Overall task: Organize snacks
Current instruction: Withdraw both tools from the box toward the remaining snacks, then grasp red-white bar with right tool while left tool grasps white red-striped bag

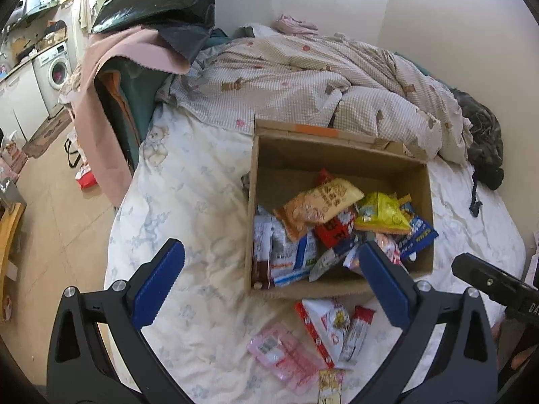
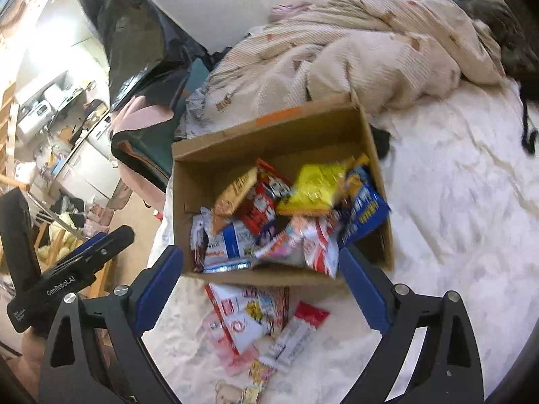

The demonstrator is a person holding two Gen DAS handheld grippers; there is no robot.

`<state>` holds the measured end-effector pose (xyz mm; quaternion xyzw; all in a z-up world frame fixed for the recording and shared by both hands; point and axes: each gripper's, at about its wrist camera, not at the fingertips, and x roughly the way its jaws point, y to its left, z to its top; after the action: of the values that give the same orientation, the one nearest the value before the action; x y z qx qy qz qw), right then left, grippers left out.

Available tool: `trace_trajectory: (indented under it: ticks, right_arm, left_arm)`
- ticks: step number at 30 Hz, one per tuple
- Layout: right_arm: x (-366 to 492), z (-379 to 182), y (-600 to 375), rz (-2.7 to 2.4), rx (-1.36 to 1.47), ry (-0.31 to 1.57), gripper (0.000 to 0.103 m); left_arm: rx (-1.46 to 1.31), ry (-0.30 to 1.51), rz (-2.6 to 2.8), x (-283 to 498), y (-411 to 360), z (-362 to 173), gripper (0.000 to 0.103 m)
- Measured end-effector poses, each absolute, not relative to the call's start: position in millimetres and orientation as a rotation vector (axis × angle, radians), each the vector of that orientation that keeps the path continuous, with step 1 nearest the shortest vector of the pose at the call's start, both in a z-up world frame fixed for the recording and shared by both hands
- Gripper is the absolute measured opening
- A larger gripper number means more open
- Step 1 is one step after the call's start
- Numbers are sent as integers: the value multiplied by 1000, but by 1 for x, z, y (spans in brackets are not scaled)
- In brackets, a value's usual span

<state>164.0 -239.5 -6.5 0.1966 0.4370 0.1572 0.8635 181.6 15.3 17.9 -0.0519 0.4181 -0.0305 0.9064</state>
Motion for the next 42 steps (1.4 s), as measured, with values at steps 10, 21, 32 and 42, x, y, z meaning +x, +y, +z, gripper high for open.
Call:
trace_trajectory:
  ticks: [10, 21, 32, 42]
  right_arm:
    - [141, -45, -257, 256, 435, 1078, 96]
    - [153, -139, -231, 215, 501, 1448, 67]
    - [173, -176, -198, 148, 444, 1519, 61]
    - [165, -165, -191, 137, 245, 1496, 32]
  left_arm:
    - [-123, 990, -13, 155, 24, -11, 102]
    - [-259, 1191, 83, 153, 47, -55, 102]
    - [-384, 1306, 163, 142, 63, -95, 102]
    - [-363, 1282, 152, 145, 58, -90, 102]
